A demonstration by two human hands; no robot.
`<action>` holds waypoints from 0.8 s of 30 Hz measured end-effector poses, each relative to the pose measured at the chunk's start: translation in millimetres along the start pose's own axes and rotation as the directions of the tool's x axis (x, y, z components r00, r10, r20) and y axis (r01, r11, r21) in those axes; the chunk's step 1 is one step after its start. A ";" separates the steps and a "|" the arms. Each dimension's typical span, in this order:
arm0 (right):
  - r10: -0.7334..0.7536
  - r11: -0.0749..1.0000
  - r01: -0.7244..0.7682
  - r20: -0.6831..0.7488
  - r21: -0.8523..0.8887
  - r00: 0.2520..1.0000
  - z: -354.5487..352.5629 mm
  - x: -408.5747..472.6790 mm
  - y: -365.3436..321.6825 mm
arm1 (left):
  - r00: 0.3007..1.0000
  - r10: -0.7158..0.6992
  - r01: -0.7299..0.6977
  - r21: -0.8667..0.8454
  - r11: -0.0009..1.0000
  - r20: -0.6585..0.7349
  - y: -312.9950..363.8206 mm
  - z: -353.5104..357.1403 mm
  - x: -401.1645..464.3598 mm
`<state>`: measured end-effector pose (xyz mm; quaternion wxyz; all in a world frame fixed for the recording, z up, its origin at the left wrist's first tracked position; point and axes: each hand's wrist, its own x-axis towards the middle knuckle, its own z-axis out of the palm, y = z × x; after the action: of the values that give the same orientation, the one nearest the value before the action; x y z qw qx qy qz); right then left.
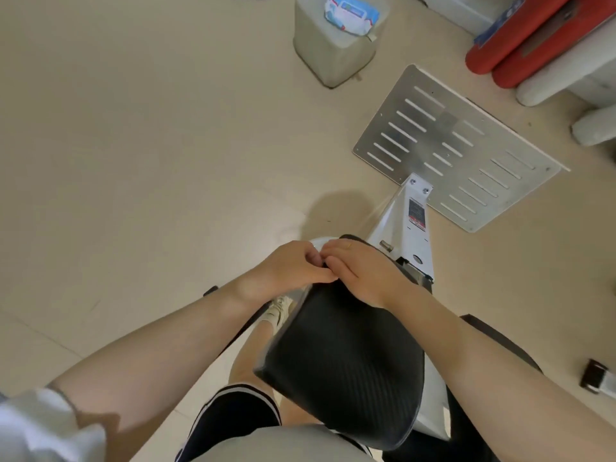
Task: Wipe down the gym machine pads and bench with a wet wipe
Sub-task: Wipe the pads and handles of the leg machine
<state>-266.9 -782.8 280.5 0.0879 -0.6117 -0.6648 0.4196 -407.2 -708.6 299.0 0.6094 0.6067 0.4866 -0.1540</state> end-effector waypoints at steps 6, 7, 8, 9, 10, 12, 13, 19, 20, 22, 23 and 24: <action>0.282 0.957 -0.286 0.101 0.036 0.954 -1.4 36.3 30.5 | 0.993 -0.084 0.069 0.159 0.985 0.088 -0.9 -6.3 28.7; 0.371 0.924 -0.380 0.132 0.048 0.919 -1.3 45.2 39.9 | 0.989 -0.100 0.086 0.129 0.988 0.109 -0.6 -7.2 33.5; 0.451 0.882 -0.465 0.155 0.072 0.879 -2.0 51.3 47.8 | 0.985 -0.115 0.104 0.089 0.991 0.128 -0.2 -7.5 38.9; 0.516 0.837 -0.536 0.171 0.109 0.839 -3.8 54.4 54.6 | 0.982 -0.119 0.112 0.055 0.992 0.149 0.8 -7.3 44.4; 0.564 0.791 -0.592 0.188 0.156 0.804 -5.5 54.9 61.7 | 0.979 -0.112 0.107 0.040 0.993 0.173 2.2 -6.7 49.4; 0.627 0.701 -0.675 0.252 0.231 0.737 -7.8 46.7 73.8 | 0.974 -0.084 0.073 0.060 0.995 0.209 5.5 -5.1 58.4; 0.644 0.663 -0.707 0.295 0.247 0.706 -9.4 38.2 77.2 | 0.975 -0.072 0.055 0.083 0.995 0.212 7.0 -4.7 62.0; 0.714 0.514 -0.685 0.186 0.517 0.675 -3.0 9.8 87.1 | 0.971 -0.046 0.016 0.129 0.992 0.236 12.3 -4.2 73.7; 0.702 0.536 -0.652 0.145 0.536 0.697 -1.9 16.8 83.0 | 0.969 -0.045 0.015 0.125 0.992 0.244 12.8 -4.5 74.3; 0.633 0.650 -0.582 0.076 0.489 0.771 -3.4 32.4 72.9 | 0.965 -0.040 0.009 0.119 0.993 0.258 13.5 -5.5 75.4; 0.596 0.699 -0.555 0.061 0.452 0.801 -4.5 36.9 69.3 | 0.965 -0.036 0.003 0.123 0.992 0.260 13.4 -5.8 75.9; 0.580 0.720 -0.545 0.061 0.430 0.813 -5.2 37.0 68.6 | 0.965 -0.033 -0.001 0.133 0.991 0.260 13.0 -6.0 76.5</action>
<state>-221.6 -754.5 223.5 0.1142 -0.7656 -0.3348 0.5373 -362.9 -669.7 248.3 0.6257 0.6160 0.3955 -0.2696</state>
